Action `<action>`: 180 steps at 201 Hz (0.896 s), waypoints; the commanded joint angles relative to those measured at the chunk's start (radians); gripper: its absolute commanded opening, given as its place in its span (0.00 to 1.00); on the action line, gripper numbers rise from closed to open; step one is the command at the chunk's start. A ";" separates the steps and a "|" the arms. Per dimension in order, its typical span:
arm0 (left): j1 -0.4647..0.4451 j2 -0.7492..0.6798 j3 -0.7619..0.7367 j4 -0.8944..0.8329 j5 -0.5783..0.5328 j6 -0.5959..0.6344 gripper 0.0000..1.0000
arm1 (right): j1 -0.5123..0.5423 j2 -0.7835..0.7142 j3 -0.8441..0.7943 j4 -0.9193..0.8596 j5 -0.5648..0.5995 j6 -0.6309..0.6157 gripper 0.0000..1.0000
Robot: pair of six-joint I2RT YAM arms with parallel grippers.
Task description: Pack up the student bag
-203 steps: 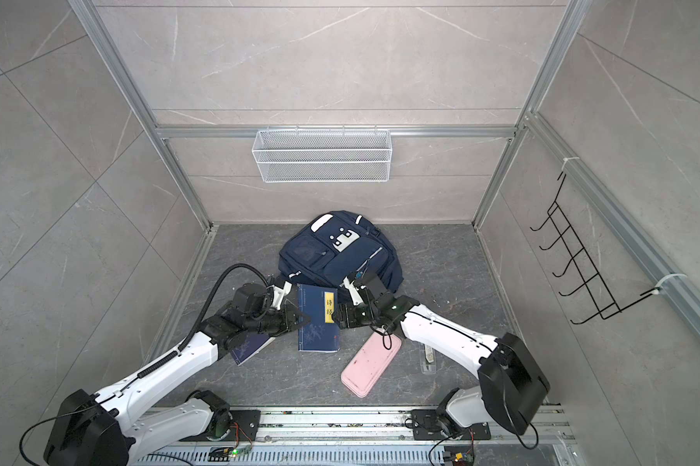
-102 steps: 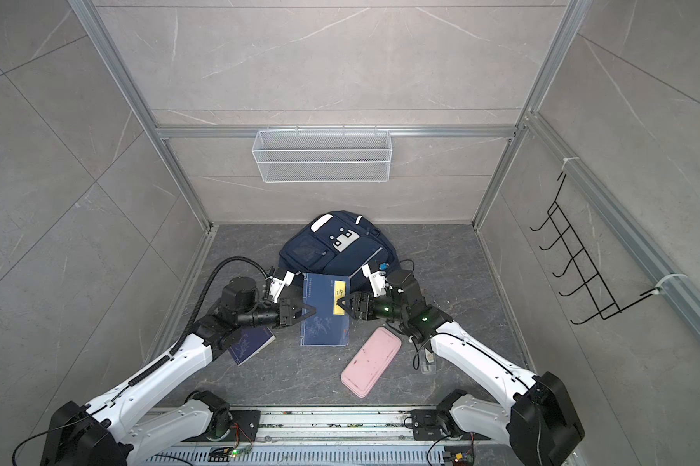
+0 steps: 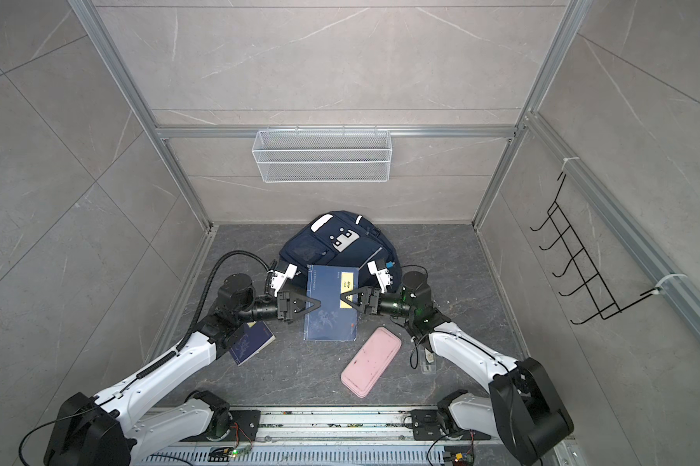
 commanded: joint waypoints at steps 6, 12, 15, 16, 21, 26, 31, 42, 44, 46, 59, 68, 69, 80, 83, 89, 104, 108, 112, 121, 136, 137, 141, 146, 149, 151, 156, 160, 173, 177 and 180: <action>0.009 0.028 0.002 0.167 0.062 -0.056 0.00 | -0.001 0.087 -0.041 0.399 -0.117 0.232 0.76; 0.010 0.035 0.003 0.173 0.061 -0.057 0.00 | -0.001 0.101 -0.043 0.414 -0.122 0.240 0.76; 0.011 0.038 0.005 0.175 0.062 -0.058 0.00 | -0.001 0.103 -0.043 0.415 -0.123 0.242 0.76; 0.011 0.039 0.004 0.175 0.062 -0.057 0.00 | -0.001 0.105 -0.043 0.416 -0.123 0.242 0.76; 0.012 0.044 0.006 0.180 0.062 -0.058 0.00 | -0.001 0.107 -0.045 0.418 -0.124 0.242 0.76; 0.013 0.047 0.008 0.181 0.061 -0.058 0.00 | -0.001 0.107 -0.048 0.419 -0.124 0.241 0.76; 0.013 0.052 0.011 0.181 0.062 -0.057 0.00 | 0.000 0.107 -0.049 0.419 -0.126 0.239 0.75; 0.019 0.058 0.013 0.181 0.060 -0.055 0.00 | -0.001 0.103 -0.051 0.418 -0.127 0.242 0.74; 0.019 0.060 0.013 0.181 0.060 -0.055 0.00 | -0.001 0.102 -0.050 0.419 -0.127 0.243 0.74; 0.019 0.062 0.013 0.181 0.060 -0.055 0.00 | 0.000 0.101 -0.050 0.418 -0.127 0.243 0.74; 0.029 0.069 0.007 0.180 0.054 -0.055 0.00 | -0.001 0.092 -0.049 0.415 -0.124 0.247 0.70; 0.036 0.073 -0.001 0.179 0.051 -0.057 0.00 | -0.001 0.084 -0.049 0.411 -0.120 0.247 0.67; 0.037 0.073 -0.002 0.179 0.051 -0.057 0.00 | -0.001 0.082 -0.049 0.410 -0.119 0.247 0.67; 0.046 0.078 -0.010 0.177 0.049 -0.059 0.00 | 0.000 0.072 -0.045 0.393 -0.116 0.243 0.64; 0.049 0.078 -0.011 0.177 0.048 -0.059 0.00 | -0.001 0.070 -0.043 0.390 -0.116 0.241 0.63; 0.052 0.078 -0.017 0.175 0.048 -0.060 0.00 | -0.001 0.065 -0.041 0.384 -0.116 0.240 0.61; 0.060 0.077 -0.019 0.155 0.044 -0.050 0.00 | -0.001 0.056 -0.031 0.356 -0.114 0.231 0.57; 0.061 0.077 -0.019 0.144 0.042 -0.045 0.00 | -0.001 0.053 -0.028 0.347 -0.113 0.226 0.55; 0.062 0.077 -0.017 0.131 0.038 -0.039 0.00 | -0.001 0.051 -0.025 0.336 -0.113 0.221 0.54; 0.062 0.077 -0.012 0.094 0.029 -0.019 0.00 | -0.001 0.045 -0.021 0.320 -0.111 0.213 0.51; 0.063 0.079 -0.008 0.071 0.028 -0.004 0.00 | -0.001 0.041 -0.010 0.295 -0.108 0.201 0.46; 0.063 0.079 -0.008 0.071 0.028 -0.003 0.00 | -0.001 0.041 -0.009 0.294 -0.108 0.201 0.46; 0.064 0.080 -0.008 0.069 0.028 -0.003 0.00 | -0.001 0.041 -0.005 0.286 -0.107 0.198 0.44; 0.064 0.081 -0.008 0.069 0.029 -0.003 0.00 | -0.001 0.041 0.000 0.273 -0.104 0.193 0.42; 0.064 0.081 -0.007 0.068 0.030 -0.002 0.00 | -0.001 0.041 0.003 0.262 -0.102 0.188 0.40; 0.064 0.081 -0.008 0.069 0.031 -0.002 0.00 | -0.001 0.041 0.004 0.255 -0.102 0.185 0.39; 0.064 0.083 -0.008 0.068 0.031 -0.003 0.00 | -0.001 0.041 0.011 0.234 -0.099 0.175 0.37; 0.064 0.082 -0.008 0.067 0.031 -0.003 0.00 | -0.001 0.041 0.014 0.219 -0.097 0.167 0.35; 0.063 0.081 -0.008 0.067 0.036 -0.003 0.00 | -0.001 0.037 0.019 0.192 -0.090 0.151 0.29; 0.064 0.081 -0.010 0.068 0.035 -0.003 0.00 | 0.000 0.037 0.022 0.185 -0.088 0.147 0.28; 0.064 0.081 -0.010 0.067 0.035 -0.003 0.00 | -0.001 0.036 0.023 0.179 -0.087 0.143 0.27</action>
